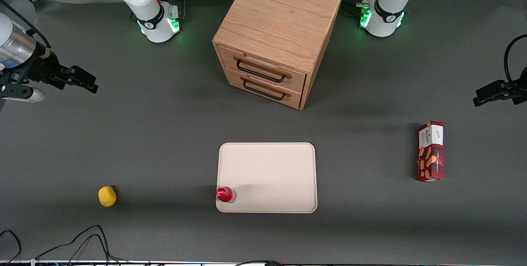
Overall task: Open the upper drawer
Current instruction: 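Move the right gripper toward the wooden cabinet's drawer handles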
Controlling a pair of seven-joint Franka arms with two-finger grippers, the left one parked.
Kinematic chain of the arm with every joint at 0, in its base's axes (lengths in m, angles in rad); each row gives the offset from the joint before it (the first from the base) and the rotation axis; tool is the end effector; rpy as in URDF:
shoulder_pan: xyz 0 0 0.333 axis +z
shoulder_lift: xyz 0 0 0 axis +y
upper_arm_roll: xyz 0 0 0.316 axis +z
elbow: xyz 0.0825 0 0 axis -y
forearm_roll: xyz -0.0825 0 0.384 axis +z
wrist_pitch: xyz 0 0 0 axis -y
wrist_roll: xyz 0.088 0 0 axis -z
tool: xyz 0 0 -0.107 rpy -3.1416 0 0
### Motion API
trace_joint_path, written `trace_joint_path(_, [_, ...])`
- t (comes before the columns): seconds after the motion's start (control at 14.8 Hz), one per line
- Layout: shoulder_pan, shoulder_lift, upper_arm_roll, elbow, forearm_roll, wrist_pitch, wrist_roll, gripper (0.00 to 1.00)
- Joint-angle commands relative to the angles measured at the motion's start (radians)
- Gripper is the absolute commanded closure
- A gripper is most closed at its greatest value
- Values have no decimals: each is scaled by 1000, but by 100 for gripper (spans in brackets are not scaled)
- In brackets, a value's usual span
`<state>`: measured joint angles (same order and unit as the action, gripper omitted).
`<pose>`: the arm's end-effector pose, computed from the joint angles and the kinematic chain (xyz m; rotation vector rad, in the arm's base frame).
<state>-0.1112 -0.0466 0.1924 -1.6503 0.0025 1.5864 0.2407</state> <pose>0.5386 0.0465 0.6133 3.1222 -0.2501 -0.0265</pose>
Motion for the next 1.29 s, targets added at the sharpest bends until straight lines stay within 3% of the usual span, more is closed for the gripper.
trace_joint_path(0.0, [-12,-22,6,-14,16,-6,-6,0])
trace_joint_path(0.34, [1,11,6,10,82,-2,-7,0])
trace_joint_path(0.68, [148,27,47,35,152,-2,-9,0])
trace_joint_path(0.88, [224,71,134,84,148,-2,-7,0])
trace_joint_path(1.22, [395,209,182,226,120,0,-36,0])
